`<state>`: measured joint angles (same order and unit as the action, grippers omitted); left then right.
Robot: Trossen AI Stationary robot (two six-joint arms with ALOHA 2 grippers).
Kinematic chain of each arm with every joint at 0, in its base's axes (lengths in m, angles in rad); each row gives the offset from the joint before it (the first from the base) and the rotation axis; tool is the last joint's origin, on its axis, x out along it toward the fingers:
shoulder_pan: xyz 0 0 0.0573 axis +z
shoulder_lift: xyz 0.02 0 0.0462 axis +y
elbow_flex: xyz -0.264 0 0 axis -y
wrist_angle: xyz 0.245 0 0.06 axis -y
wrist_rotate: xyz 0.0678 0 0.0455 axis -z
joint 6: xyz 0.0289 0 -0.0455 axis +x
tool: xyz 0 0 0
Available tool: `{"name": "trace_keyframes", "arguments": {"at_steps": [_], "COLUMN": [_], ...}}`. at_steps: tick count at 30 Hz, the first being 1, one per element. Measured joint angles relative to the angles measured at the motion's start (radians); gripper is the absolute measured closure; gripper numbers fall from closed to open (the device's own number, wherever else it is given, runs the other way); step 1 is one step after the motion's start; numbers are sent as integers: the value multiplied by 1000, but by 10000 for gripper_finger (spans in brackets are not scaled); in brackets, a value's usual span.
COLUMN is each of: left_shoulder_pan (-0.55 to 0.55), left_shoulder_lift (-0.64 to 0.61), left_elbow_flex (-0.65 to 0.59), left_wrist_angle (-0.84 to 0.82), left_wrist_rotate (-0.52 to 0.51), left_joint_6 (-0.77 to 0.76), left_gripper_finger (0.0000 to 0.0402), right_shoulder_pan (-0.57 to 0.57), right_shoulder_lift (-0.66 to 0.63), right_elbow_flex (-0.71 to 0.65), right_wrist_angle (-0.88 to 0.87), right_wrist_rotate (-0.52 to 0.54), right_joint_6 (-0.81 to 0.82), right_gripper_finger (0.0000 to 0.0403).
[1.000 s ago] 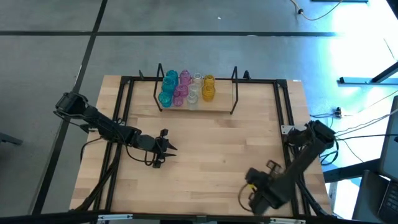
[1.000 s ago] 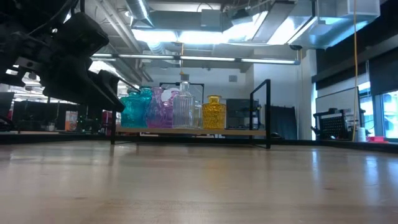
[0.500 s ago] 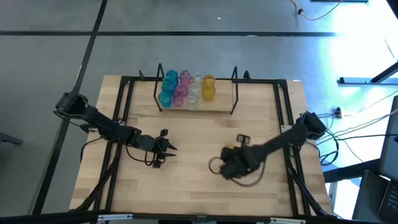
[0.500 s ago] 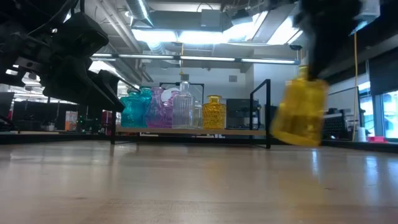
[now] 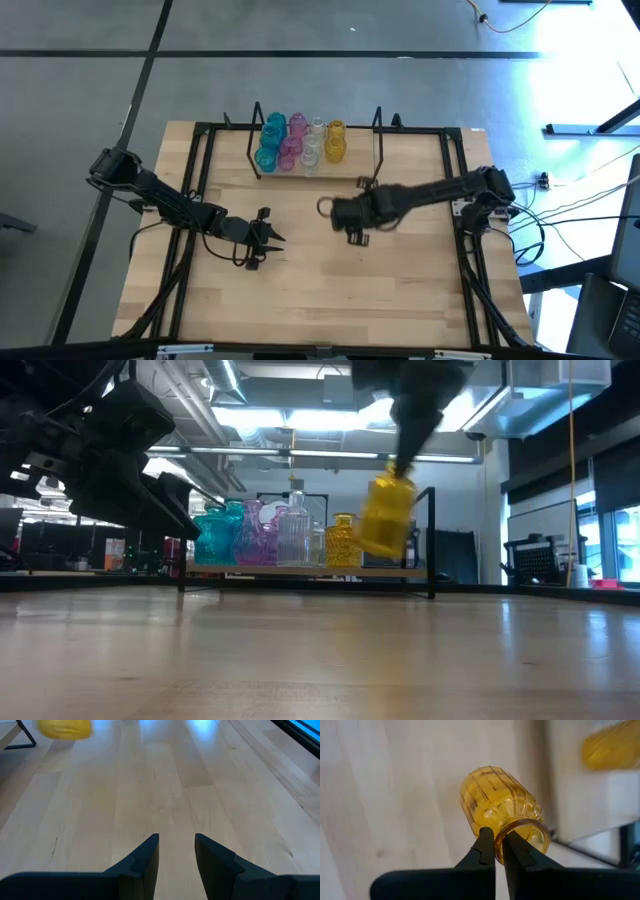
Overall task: Sort vases onto shelf
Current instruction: Put the yellow vase on the shelf aligned with the other yellow vases
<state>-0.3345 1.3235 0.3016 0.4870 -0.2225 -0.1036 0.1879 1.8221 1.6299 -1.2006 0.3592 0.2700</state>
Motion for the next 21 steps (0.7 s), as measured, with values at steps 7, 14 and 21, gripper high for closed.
{"name": "trace_keyframes", "arguments": {"at_steps": [7,14,21], "left_shoulder_pan": [1,1,10], "left_shoulder_lift": [0,0,0], "left_elbow_flex": [0,0,0], "left_wrist_angle": [0,3,3], "left_wrist_rotate": [-28,-38,-46], "left_joint_6": [-9,-18,-18], "left_gripper_finger": [282,282,282], "right_shoulder_pan": [-153,-318,-411], "right_shoulder_lift": [-1,-1,-1], "right_elbow_flex": [121,123,110], "right_wrist_angle": [36,101,133], "right_wrist_rotate": [-19,-128,-190], "right_joint_6": [-152,-256,-304], "right_gripper_finger": [401,401,401]}}
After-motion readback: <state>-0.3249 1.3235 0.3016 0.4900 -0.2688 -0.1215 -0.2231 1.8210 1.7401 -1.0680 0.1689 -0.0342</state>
